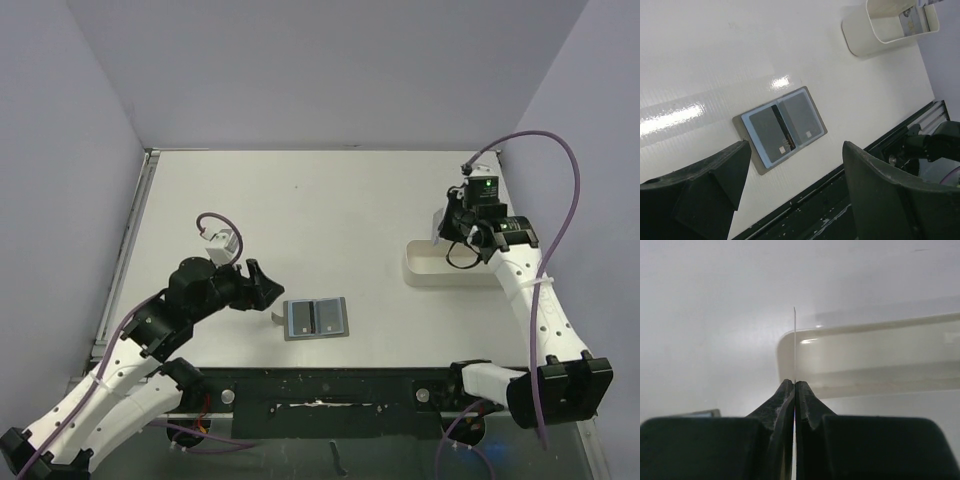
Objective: Put the credit cards into the card holder
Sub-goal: Pick up the credit card from the storage box.
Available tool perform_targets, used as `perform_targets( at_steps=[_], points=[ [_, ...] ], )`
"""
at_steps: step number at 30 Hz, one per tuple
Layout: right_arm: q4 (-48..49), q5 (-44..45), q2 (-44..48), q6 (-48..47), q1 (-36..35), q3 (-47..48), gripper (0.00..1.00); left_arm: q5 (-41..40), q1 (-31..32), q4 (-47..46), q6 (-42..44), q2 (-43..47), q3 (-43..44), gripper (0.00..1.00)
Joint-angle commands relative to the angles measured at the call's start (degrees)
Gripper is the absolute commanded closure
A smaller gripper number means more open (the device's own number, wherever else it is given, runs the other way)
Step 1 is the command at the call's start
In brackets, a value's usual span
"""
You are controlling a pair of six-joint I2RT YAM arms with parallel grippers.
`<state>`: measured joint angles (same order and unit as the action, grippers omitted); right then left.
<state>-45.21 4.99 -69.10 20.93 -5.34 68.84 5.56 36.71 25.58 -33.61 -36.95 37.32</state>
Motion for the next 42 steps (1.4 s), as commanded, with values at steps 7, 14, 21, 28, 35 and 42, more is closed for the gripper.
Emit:
perform_targets(
  at_steps=[7,14,21,28,35,42],
  points=[
    [21.5,-16.1,4.9,15.8,-18.6,-8.0,1.00,-1.1,-0.4,-3.3,-10.8,-5.3,7.5,0.32],
    [35.4,-22.2,4.0,22.6,-28.6,-10.8,1.00,1.5,-0.7,-7.5,-18.2,-8.0,12.1,0.36],
    [48.4,-24.9,6.7,30.1,-33.1,-16.5,1.00,3.9,-0.9,-15.0,-25.3,-9.7,11.4,0.40],
    [60.2,-28.9,9.8,37.8,-33.3,-22.9,1.00,6.1,-1.3,-25.1,-30.8,-10.1,6.6,0.44],
    [62.1,-29.3,11.8,39.0,-33.4,-24.8,1.00,7.4,-1.5,-30.4,-33.2,-11.5,3.2,0.45],
    [66.9,-32.1,10.9,42.6,-33.6,-26.7,1.00,9.6,-1.6,-37.0,-36.0,-12.4,1.2,0.65]
  ],
)
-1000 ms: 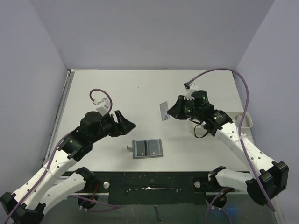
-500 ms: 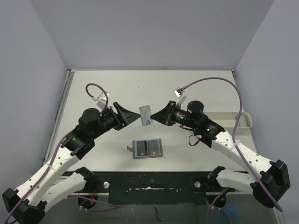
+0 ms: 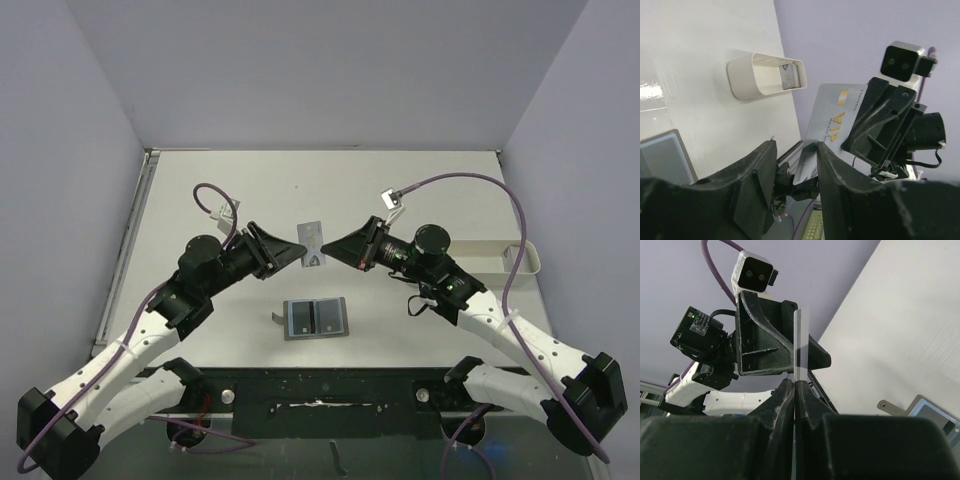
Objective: Put the credit cards into the card holder
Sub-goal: Pick up the credit card from the storage box, then insert the credit card into the card holder.
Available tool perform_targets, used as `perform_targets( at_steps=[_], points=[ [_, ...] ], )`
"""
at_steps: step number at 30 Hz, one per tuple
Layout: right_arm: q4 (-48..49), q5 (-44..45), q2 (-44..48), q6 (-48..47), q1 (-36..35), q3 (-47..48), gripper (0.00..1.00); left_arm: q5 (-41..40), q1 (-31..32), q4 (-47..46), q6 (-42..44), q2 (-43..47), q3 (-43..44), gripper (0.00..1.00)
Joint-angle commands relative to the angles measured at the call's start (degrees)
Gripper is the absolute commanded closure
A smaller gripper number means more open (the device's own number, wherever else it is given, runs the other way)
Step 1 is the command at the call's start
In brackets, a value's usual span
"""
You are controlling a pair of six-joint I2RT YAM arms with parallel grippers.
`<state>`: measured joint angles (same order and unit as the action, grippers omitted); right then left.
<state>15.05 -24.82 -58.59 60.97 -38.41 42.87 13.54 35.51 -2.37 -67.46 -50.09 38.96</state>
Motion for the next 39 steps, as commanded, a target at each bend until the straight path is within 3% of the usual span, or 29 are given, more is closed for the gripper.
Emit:
perform_targets(
  at_steps=[1,5,9,14,20,22,31,39],
  points=[
    [6.6,-2.4,0.6,2.6,-0.6,-1.0,1.00,1.4,-0.4,-10.7,-2.7,1.0,-1.0,0.69],
    [4.8,-1.4,1.7,2.3,-0.6,-2.7,1.00,1.6,-0.5,-15.4,-4.9,1.2,-4.0,0.92],
    [4.2,-2.2,1.2,1.7,-0.6,-2.9,1.00,3.0,-0.6,-17.3,-5.0,0.2,-4.4,1.00],
    [-1.8,-1.6,1.1,-2.0,-0.4,-1.2,0.96,3.7,-0.5,-17.1,-4.8,0.1,-4.6,1.00],
    [-14.0,4.7,2.5,-5.7,-0.4,0.3,0.63,3.4,-0.5,-14.0,-3.1,1.3,-6.1,1.00],
    [-17.4,6.8,3.3,-6.9,-0.4,-0.1,0.58,3.7,-0.6,-12.6,-2.0,1.2,-5.9,1.00],
    [-35.1,18.3,2.7,-13.8,-0.3,2.7,0.56,-0.2,-0.6,0.4,3.7,1.0,-6.2,1.00],
    [-38.3,21.3,-5.0,-17.0,-0.6,3.6,0.59,-0.7,0.0,-3.9,1.1,-1.4,-13.0,1.00]
  ],
)
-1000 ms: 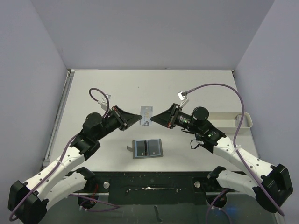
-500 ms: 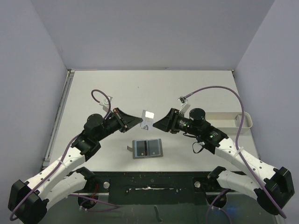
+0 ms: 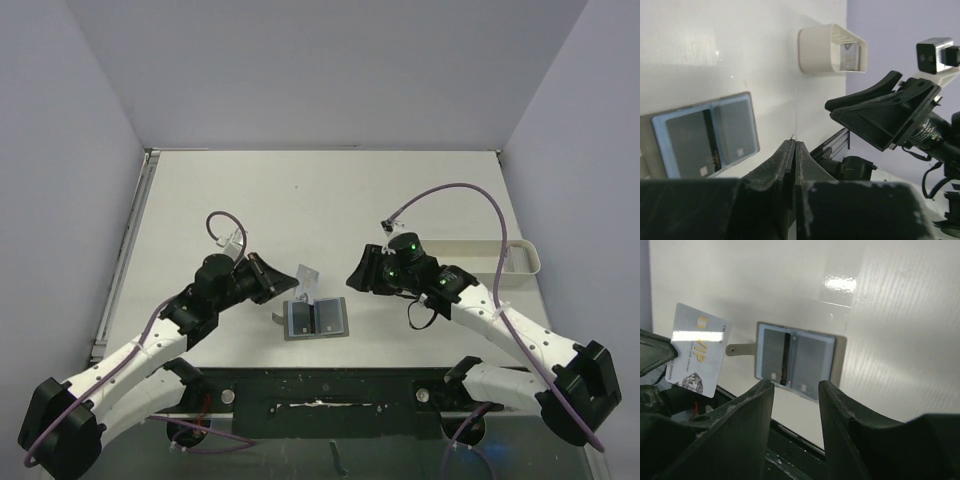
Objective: Put the credit cards into the card holder
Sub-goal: Insert the credit card into the card holder.
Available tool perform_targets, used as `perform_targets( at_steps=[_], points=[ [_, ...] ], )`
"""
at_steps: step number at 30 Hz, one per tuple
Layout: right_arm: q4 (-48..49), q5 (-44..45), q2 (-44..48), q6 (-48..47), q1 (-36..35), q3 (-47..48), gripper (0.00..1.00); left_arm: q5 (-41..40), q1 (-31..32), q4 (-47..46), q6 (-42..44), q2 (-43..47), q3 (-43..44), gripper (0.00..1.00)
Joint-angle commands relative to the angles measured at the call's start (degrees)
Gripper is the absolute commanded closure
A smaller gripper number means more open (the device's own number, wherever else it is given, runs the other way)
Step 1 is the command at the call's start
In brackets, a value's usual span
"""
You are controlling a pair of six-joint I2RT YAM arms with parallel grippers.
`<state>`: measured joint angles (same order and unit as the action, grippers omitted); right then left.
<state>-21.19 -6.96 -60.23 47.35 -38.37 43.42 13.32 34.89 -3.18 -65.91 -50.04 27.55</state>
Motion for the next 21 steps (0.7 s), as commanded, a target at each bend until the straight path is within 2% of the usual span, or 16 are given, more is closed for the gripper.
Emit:
perform_targets(
  at_steps=[1,10,21],
  points=[
    [-1.7,3.5,-4.6,-3.7,-0.7,3.1,0.59,-0.6,0.9,-3.3,-0.4,-2.2,-1.9,1.00],
    [3.0,1.5,-13.2,-4.2,-1.7,2.3,0.65,-4.0,4.6,-6.6,-2.1,-5.9,-5.5,1.00],
    [7.1,-0.1,-23.2,-4.2,-5.5,4.0,0.67,-5.8,6.6,-10.4,-3.5,-9.3,-8.9,1.00]
  ],
)
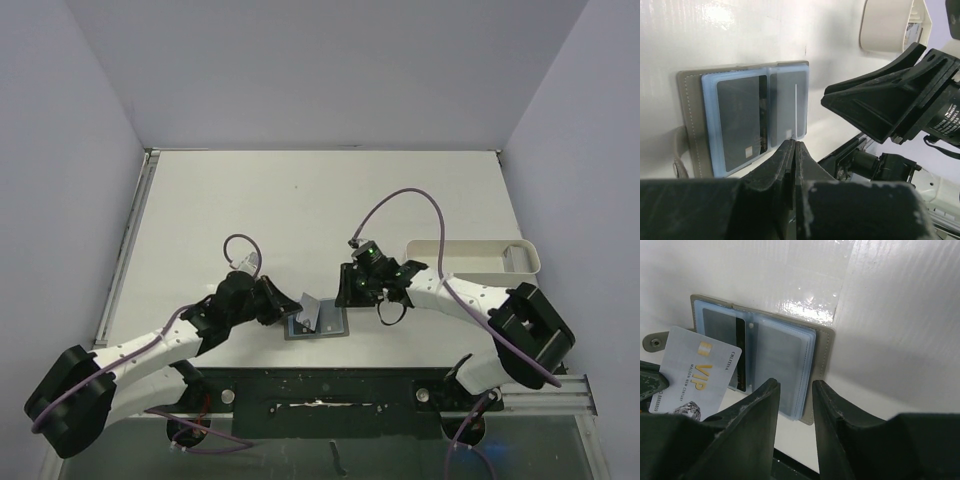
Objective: Put the credit cards into the card holder
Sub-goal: Insert the credit card into the card holder.
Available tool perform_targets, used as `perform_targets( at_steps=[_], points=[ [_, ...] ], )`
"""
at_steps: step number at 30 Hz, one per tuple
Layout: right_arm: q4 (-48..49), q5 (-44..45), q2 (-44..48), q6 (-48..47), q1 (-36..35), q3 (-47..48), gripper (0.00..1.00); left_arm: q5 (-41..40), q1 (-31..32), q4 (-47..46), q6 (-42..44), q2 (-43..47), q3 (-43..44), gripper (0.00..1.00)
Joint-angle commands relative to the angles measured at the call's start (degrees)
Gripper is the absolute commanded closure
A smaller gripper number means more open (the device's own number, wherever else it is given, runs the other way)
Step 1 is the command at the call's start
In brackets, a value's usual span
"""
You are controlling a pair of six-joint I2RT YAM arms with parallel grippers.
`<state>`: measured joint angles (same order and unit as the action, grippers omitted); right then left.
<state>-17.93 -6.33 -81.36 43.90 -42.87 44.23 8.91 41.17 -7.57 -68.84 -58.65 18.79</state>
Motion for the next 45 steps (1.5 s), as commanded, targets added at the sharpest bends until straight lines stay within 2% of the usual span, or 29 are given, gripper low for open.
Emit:
perform_targets(
  at_steps=[1,8,16,32,45],
  points=[
    [3.9,-0.9,-2.8,-0.8,-1.3,3.4,0.67,-1.4,0.4,-6.4,-0.5,-1.0,-0.4,1.00],
    [2.9,0.4,-6.6,-0.8,-2.8,4.0,0.74,-1.6,0.7,-7.6,-0.5,-2.8,-1.4,1.00],
    [2.8,2.8,-6.2,1.3,-3.5,0.4,0.81,-2.4,0.8,-6.9,0.5,-4.4,-1.2,1.00],
    [3.3,4.1,-5.9,2.0,-3.6,-1.7,0.86,-3.8,0.9,-5.8,0.5,-3.6,-2.5,1.00],
    [3.4,4.4,-5.4,2.2,-3.8,-2.2,0.87,-4.1,1.2,-9.8,0.4,-6.1,-4.3,1.00]
  ],
)
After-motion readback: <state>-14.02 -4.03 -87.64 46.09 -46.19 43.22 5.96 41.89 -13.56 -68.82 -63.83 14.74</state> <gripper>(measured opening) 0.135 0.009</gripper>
